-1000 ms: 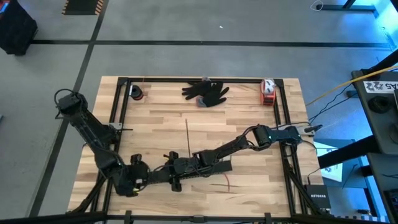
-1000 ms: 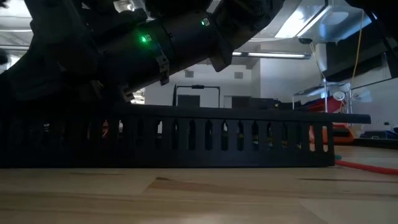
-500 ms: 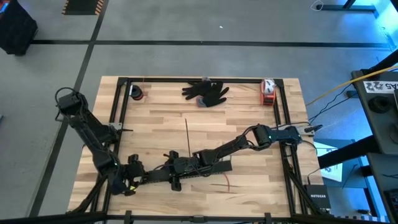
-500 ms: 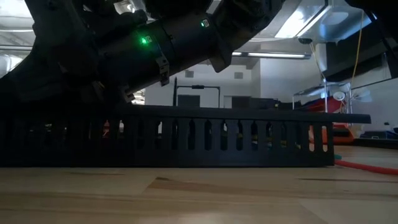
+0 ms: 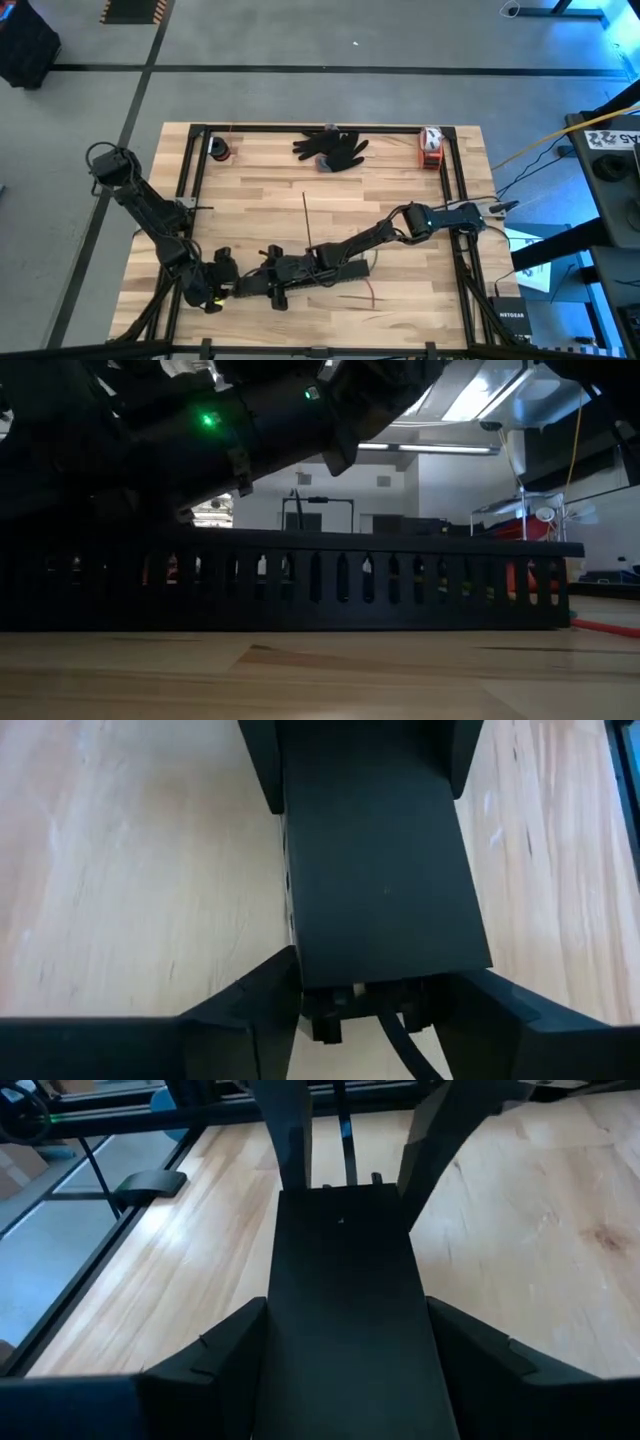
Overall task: Ziptie cables
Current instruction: Close the black cable duct lid
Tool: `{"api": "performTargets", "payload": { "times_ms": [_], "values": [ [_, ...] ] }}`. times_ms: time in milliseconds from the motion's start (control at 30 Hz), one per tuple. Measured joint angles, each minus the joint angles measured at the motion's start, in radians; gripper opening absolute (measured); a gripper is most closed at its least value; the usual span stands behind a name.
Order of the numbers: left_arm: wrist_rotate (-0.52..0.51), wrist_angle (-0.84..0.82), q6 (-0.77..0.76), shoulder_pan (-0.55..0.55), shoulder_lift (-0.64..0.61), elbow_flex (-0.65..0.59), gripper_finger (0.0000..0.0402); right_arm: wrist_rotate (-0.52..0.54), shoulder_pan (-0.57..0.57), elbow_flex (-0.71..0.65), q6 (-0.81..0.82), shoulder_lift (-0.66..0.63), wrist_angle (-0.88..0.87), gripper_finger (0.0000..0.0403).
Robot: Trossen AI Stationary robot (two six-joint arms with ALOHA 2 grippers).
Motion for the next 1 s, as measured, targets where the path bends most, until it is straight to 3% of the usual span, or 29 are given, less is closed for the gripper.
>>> {"api": "performTargets", "payload": {
  "times_ms": [433,600,767,1000],
  "values": [
    [0.1,0.004,0.031,0.048,-0.002,0.003,0.0261,-0.001,0.002,0.017,-0.011,-0.001,-0.064,0.0227],
    [0.189,-0.159,-0.048,0.028,-0.006,0.072,0.0268,0.006,0.001,0.019,-0.002,-0.001,-0.067,0.0227],
    [0.143,-0.23,-0.082,-0.047,-0.014,0.132,0.0255,-0.001,0.0,0.02,-0.003,-0.001,-0.076,0.0227],
    [0.073,-0.258,-0.184,-0.115,-0.007,0.113,0.0251,0.004,0.0,0.019,-0.002,-0.001,-0.078,0.0227]
  ]
}}
